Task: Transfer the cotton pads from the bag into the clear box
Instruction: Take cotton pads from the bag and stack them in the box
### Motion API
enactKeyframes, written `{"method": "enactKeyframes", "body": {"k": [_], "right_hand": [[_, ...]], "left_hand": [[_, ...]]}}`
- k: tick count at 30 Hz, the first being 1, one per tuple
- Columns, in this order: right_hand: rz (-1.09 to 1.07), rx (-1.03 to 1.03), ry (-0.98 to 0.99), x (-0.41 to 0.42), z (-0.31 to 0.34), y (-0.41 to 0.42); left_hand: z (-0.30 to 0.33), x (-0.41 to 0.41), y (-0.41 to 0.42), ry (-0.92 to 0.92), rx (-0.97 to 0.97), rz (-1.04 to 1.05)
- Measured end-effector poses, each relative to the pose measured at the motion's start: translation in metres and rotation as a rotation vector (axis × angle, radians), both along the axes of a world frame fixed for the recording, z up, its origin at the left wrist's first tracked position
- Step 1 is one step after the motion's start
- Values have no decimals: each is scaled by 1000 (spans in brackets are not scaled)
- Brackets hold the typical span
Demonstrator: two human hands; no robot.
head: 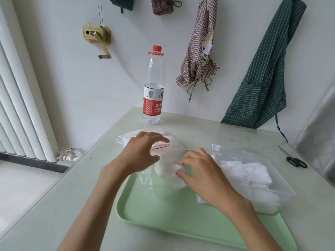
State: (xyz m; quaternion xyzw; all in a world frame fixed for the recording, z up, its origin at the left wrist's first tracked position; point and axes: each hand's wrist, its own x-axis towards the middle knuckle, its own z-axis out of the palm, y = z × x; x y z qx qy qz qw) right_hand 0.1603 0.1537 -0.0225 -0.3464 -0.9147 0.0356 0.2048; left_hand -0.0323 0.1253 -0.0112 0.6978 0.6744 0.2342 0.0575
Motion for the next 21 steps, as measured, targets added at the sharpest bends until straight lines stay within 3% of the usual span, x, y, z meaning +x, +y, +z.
{"method": "enactKeyframes", "body": {"k": [5, 9, 14, 18, 21], "right_hand": [[-43, -206, 166, 10, -3, 1], [-3, -331, 225, 13, 3, 4], [11, -433, 361, 20, 13, 5], [-103, -316, 323, 16, 6, 4], [-161, -176, 214, 12, 7, -5]], "left_hand": [[24, 1, -16, -249, 48, -164], [38, 9, -23, -298, -10, -257], [34, 23, -24, -131, -110, -169], [25, 27, -17, 117, -14, 28], [20, 27, -15, 139, -22, 39]]}}
